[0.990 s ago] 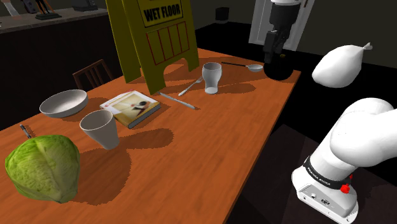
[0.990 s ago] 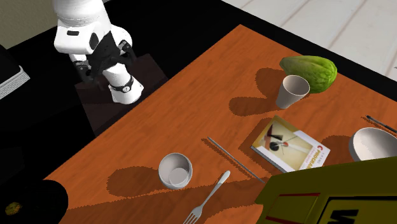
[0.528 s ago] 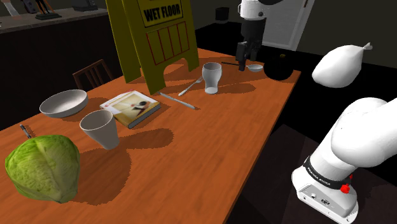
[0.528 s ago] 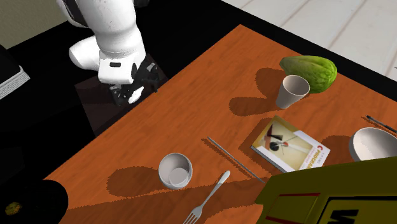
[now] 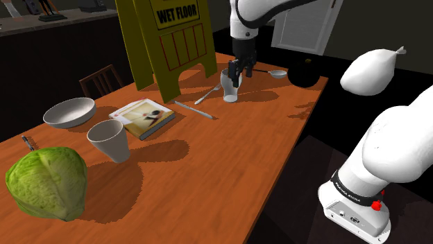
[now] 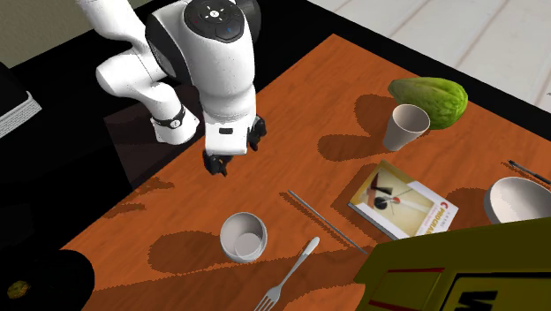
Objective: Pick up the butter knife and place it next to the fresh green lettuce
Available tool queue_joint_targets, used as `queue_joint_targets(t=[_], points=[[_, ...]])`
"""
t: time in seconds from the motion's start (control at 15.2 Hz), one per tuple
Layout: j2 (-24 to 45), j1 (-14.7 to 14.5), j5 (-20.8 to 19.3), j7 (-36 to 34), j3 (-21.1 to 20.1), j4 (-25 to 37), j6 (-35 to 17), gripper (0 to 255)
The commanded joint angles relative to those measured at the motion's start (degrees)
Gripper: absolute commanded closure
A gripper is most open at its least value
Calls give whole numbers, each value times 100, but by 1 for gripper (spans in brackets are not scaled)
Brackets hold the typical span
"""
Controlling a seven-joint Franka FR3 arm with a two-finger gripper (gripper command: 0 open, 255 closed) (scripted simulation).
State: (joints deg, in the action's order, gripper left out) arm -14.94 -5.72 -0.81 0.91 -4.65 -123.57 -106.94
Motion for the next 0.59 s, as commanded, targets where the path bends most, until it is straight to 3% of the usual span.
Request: queue_joint_targets(t=[0.0, 0.53], points=[[432, -23, -1, -49, -46, 265, -155, 0], [2130, -208, -84, -374, -263, 1536, -514, 0]])
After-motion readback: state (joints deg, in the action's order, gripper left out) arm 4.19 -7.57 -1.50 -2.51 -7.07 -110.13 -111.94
